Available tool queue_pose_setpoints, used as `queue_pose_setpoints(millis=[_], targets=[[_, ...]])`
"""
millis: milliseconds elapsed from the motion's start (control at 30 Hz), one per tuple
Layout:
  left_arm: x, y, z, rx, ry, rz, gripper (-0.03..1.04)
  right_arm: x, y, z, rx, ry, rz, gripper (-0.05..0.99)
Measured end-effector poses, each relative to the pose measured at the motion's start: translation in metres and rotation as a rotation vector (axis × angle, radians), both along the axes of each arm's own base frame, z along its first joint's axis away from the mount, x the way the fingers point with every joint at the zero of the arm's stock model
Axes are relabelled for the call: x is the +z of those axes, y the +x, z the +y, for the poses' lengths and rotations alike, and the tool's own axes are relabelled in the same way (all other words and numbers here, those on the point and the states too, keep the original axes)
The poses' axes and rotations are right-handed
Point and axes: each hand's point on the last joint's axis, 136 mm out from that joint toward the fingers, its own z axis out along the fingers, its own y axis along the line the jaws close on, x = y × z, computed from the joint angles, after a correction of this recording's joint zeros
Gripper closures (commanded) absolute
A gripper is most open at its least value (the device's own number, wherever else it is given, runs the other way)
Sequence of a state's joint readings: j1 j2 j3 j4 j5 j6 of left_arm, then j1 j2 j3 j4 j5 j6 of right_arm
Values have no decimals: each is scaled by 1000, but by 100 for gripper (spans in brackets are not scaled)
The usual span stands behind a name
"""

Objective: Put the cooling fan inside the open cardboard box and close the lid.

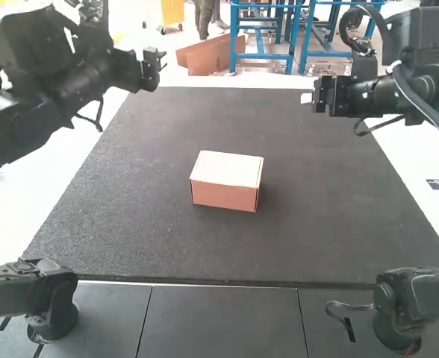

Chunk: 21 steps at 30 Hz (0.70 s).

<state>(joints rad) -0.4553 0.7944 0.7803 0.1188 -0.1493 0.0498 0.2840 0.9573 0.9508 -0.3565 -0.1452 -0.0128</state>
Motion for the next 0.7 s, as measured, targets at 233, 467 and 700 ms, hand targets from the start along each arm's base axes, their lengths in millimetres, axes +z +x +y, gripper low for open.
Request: queue_pose_setpoints(millis=[233, 467, 700], targets=[[-27, -36, 37, 100, -84, -109, 4, 39, -42, -21, -34, 38, -293, 3], [-61, -58, 57, 147, -110, -139, 4, 36, -75, -49, -125, 13, -460, 3], [-70, -80, 68, 146, -143, -202, 4, 43, -96, -69, -205, 23, -628, 3]])
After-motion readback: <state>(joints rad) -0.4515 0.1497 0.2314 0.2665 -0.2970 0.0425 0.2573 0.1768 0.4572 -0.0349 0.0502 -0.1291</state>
